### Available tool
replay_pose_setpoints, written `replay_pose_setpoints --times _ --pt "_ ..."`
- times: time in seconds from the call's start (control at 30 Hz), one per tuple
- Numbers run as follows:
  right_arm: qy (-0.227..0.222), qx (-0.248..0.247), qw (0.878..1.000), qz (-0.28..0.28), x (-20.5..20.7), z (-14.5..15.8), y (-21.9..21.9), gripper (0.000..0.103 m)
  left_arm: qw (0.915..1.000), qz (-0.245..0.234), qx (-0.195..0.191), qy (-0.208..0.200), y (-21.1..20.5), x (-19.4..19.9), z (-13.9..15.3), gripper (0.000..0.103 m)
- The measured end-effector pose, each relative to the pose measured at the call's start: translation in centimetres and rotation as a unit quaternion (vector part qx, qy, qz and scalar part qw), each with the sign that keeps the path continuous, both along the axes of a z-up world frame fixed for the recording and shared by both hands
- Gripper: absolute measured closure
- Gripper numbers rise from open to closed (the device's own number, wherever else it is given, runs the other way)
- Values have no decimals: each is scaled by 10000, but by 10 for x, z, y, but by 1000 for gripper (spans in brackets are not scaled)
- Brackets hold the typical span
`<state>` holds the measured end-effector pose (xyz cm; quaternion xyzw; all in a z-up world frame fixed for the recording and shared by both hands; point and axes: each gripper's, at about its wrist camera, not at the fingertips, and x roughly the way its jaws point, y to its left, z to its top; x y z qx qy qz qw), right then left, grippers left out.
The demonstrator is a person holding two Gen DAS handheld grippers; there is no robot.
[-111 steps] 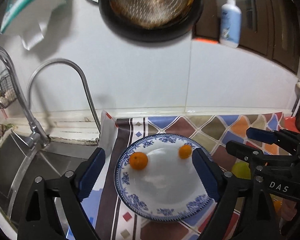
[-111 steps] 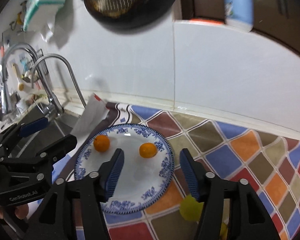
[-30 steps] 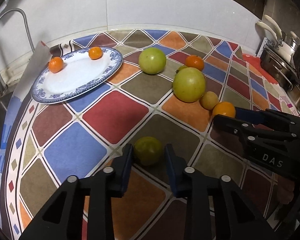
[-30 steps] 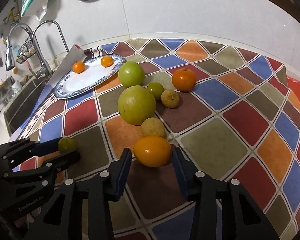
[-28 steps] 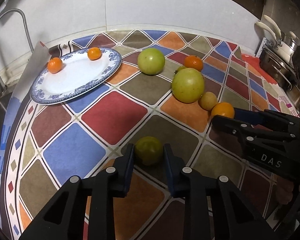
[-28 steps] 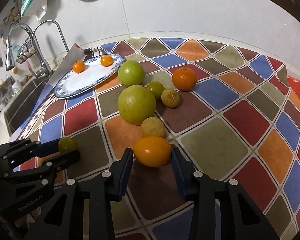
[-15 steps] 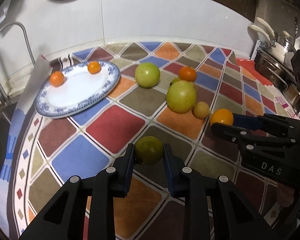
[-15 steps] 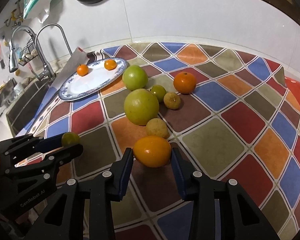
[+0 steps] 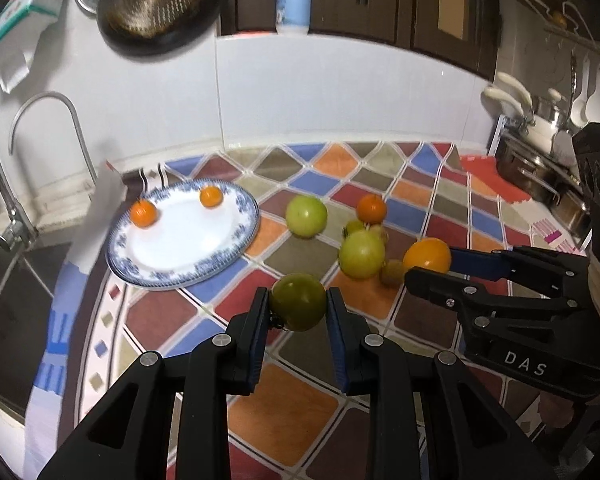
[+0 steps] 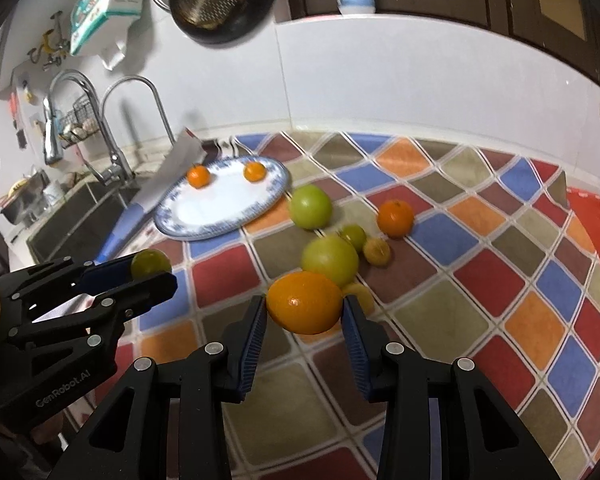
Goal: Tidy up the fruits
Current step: 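Carry the lime and the orange over the plate and lower them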
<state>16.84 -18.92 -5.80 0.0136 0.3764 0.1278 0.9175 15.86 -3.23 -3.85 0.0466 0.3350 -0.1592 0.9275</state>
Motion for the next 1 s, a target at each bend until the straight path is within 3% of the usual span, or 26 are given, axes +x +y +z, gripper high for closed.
replay_pose_setpoints --times 0.5,1.0 --pt "-688 79 9974 212 7 47 42 63 9981 190 -18 -585 39 5 38 75" --pt "-928 121 9949 386 53 60 82 63 9953 478 65 -841 78 44 49 75"
